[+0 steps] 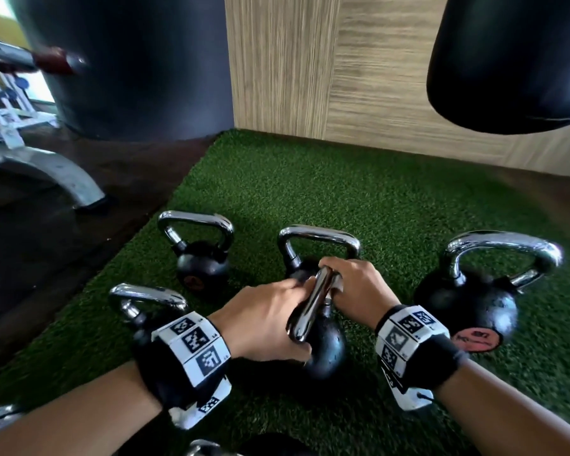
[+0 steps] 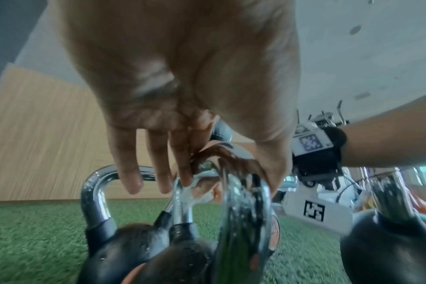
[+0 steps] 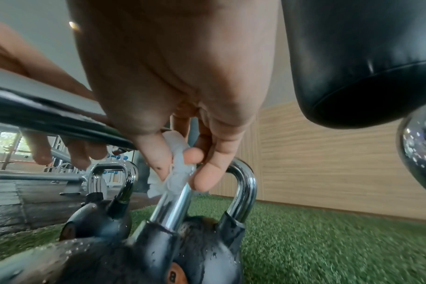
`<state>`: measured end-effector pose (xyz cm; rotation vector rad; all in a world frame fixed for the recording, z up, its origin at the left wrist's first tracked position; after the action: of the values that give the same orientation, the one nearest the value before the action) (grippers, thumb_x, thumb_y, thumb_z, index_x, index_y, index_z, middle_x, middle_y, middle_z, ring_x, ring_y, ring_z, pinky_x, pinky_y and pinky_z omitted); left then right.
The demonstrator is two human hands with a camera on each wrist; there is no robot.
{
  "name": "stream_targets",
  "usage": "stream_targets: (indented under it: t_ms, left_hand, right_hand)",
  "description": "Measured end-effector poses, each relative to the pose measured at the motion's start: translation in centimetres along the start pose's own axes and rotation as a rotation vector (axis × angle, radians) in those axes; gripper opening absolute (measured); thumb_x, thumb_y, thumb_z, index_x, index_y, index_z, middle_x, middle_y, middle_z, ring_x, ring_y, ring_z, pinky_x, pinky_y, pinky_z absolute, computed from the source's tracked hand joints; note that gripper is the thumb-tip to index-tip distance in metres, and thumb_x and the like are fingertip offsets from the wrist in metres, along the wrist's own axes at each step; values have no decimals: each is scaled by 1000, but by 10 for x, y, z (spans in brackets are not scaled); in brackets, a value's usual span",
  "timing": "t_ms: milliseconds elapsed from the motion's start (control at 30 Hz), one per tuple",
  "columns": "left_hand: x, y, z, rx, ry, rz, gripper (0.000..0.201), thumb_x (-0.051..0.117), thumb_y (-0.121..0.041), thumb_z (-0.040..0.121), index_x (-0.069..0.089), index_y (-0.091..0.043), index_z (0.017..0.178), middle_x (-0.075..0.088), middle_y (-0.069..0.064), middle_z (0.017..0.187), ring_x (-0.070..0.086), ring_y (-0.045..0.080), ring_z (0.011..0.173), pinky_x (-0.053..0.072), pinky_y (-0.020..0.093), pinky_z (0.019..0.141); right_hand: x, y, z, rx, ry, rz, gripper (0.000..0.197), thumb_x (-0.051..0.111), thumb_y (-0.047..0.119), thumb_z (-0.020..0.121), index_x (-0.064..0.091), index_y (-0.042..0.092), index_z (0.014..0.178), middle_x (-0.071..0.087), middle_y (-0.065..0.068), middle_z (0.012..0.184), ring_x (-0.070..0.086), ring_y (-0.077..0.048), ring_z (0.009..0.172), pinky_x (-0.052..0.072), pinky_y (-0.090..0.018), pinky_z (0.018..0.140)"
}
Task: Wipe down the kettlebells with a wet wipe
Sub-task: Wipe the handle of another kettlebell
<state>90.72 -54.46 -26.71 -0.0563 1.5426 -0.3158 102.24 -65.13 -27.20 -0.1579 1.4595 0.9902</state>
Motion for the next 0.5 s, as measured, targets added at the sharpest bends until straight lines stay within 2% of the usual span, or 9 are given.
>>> stream_targets:
  t_ms: [67, 167, 233, 300, 367, 400, 500]
  left_hand:
    - [-3, 3, 0, 9, 78, 44, 80, 60, -72, 66, 36, -42, 137, 52, -19, 122, 63, 15, 111, 56, 39, 86]
    - [-14, 12, 3, 28, 190, 113, 84, 61, -68, 65, 28, -52, 140, 54, -18, 115, 61, 14, 112, 55, 40, 85]
    - [-23, 22, 9, 41, 266, 141, 90, 70, -56, 69, 17, -67, 141, 62, -14, 123, 64, 17, 110, 55, 41, 84]
    - [-29, 29, 14, 75, 319, 188, 100, 73, -44, 76, 4, -75, 142, 64, -12, 130, 66, 16, 104, 53, 35, 78]
    - [-33, 34, 18, 95, 322, 197, 99, 73, -38, 80, 5, -78, 140, 65, -14, 128, 64, 12, 97, 46, 29, 71]
    - [-32, 35, 19, 99, 320, 195, 98, 73, -35, 82, 7, -79, 139, 64, -16, 129, 63, 11, 98, 45, 28, 72]
    - [-28, 37, 18, 93, 308, 170, 95, 73, -31, 86, 10, -81, 136, 63, -16, 132, 65, 13, 105, 52, 32, 82]
  right_hand:
    - [-3, 2, -4, 15, 17, -31, 33, 66, 19, 85, 68, 25, 118, 73, -3, 98, 70, -20, 86, 59, -37, 82]
    - [-13, -1, -17, 113, 5, -151, 5, 66, 22, 81, 66, 21, 86, 69, 2, 81, 67, -21, 76, 57, -33, 68]
    - [-18, 3, -28, 185, 21, -247, 7, 66, 21, 78, 61, 16, 78, 67, -2, 79, 67, -24, 79, 54, -30, 65]
    - [-21, 11, -38, 230, 53, -315, 15, 65, 19, 75, 51, 14, 71, 65, -6, 78, 67, -29, 82, 47, -28, 63]
    - [-22, 19, -49, 250, 82, -332, 23, 62, 18, 74, 42, 15, 63, 54, -1, 67, 64, -31, 77, 41, -26, 61]
    - [-22, 21, -54, 260, 95, -336, 26, 61, 18, 75, 39, 17, 61, 48, 2, 63, 59, -29, 72, 39, -26, 61]
    - [-23, 24, -68, 311, 119, -342, 27, 59, 18, 75, 38, 17, 59, 38, 4, 59, 47, -25, 65, 38, -25, 60]
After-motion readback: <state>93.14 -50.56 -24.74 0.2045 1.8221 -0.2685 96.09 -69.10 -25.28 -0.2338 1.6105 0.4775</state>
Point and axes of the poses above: each hand's wrist, its own z-axis towards the middle knuckle, its own x-axis out of the palm, y = z × x, the point moved 7 cm from there along z, towards the middle knuckle
